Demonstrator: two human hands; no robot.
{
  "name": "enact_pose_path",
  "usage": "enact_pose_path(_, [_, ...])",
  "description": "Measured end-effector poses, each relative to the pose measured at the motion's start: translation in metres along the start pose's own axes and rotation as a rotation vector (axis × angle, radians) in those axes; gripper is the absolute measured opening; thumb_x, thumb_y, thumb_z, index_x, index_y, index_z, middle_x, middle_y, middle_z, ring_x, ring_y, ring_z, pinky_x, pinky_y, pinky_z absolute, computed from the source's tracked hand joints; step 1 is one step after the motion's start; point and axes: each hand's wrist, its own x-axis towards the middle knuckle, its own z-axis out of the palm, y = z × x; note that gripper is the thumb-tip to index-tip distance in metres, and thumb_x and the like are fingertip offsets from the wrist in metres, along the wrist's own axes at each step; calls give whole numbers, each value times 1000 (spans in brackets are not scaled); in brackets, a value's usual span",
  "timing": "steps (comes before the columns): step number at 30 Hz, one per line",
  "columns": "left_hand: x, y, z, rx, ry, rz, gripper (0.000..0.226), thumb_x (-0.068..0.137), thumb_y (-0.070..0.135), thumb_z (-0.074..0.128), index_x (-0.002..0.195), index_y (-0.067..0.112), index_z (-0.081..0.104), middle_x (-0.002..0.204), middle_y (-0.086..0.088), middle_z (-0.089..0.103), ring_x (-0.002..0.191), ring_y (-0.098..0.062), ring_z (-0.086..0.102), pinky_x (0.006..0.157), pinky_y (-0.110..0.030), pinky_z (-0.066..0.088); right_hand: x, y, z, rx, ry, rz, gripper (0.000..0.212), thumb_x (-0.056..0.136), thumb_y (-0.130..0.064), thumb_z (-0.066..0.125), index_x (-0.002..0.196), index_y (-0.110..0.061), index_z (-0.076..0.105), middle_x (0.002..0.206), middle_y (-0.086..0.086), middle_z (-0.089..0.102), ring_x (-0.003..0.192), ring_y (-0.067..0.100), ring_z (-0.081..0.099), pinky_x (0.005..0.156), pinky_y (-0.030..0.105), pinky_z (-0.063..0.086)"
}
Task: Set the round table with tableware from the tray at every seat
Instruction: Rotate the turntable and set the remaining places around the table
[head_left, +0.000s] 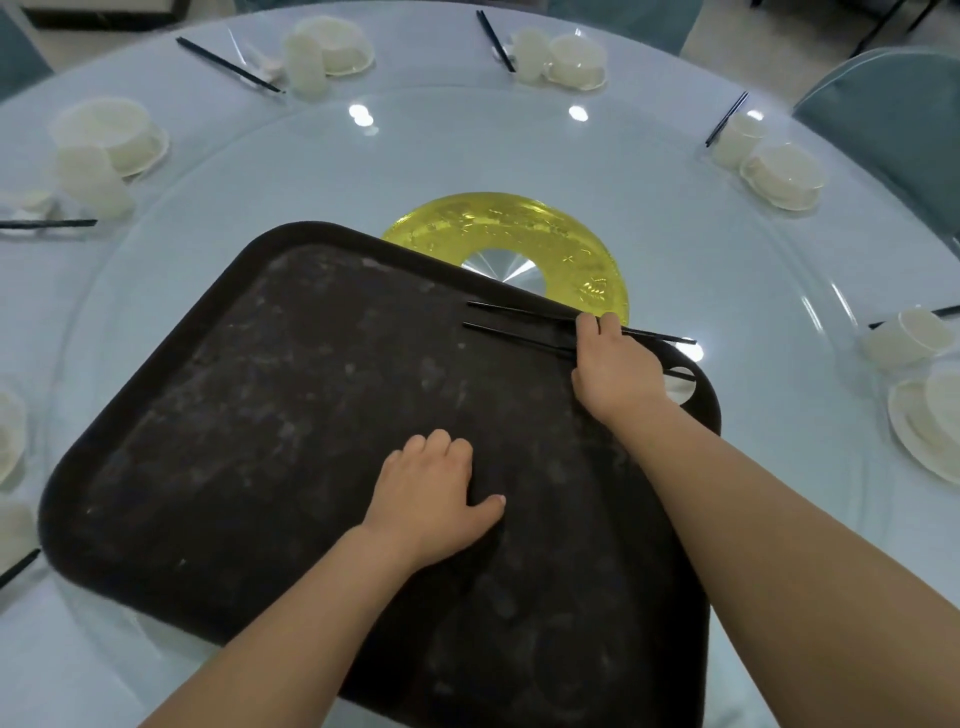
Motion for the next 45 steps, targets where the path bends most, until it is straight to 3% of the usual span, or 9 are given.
enact_pose_path(15, [0,4,-1,4,-24,-24,50,77,79,44,86,31,40,92,9,43,87,-11,44,78,-28,42,7,-2,-4,-10,28,39,23,95,-10,50,116,-4,47,116,17,44,70,26,40,55,35,34])
enact_pose_path(24, [-2,8,-2,-26,-19,-71,50,81,79,38,84,30,45,90,9,45,88,-13,46,79,-31,44,-23,-7,-25,146,168,-64,18,99,-28,50,108,-12,55,100,7,61,84,28,57,66,38,47])
enact_pose_path(26, [0,9,-9,-186,-83,-139,48,83,77,37,86,31,51,91,11,48,90,-11,49,79,-31,44,-33,-14,-35,380,180,-6,15,95,-32,58,98,-17,58,89,-1,62,82,21,58,67,34,46])
enact_pose_path(29, [1,12,-22,-699,-185,-229,41,89,67,43,107,35,60,101,15,60,92,-3,58,80,-27,49,-48,-30,-45,821,107,135,14,86,-32,70,87,-20,62,79,-8,67,70,5,58,61,22,41])
enact_pose_path(32, [-5,25,-30,-1113,-192,-220,32,96,55,43,113,35,62,103,13,69,93,-2,65,84,-23,49,-67,-47,-50,1203,-57,248,12,85,-27,73,89,-19,66,78,-3,74,54,-7,59,51,12,39])
enact_pose_path(35, [-12,35,-34,-1333,-222,-205,29,101,45,40,113,30,62,95,7,75,89,-5,71,80,-23,52,-79,-59,-45,1381,-144,331,15,86,-21,73,95,-10,69,79,0,75,52,-6,62,42,7,39])
enact_pose_path(40, [-22,36,-33,-1303,-228,-304,22,103,30,42,105,23,62,64,3,57,59,-13,63,72,-33,59,-82,-55,-31,1266,-137,331,25,92,-35,64,84,-13,71,67,-6,70,45,-2,55,42,12,40])
enact_pose_path(43, [-23,34,-25,-1311,-184,-402,24,104,28,40,99,17,60,66,0,51,50,-10,51,63,-32,56,-71,-28,-20,899,-10,294,20,97,-36,54,92,-21,65,88,-7,70,71,4,63,67,28,55])
enact_pose_path(45, [-25,32,-20,-1300,-175,-437,24,104,29,39,99,16,59,69,-1,50,50,-10,46,57,-29,50,-59,-4,-14,702,56,326,16,97,-28,56,108,-21,64,110,-1,65,87,13,62,83,31,53])
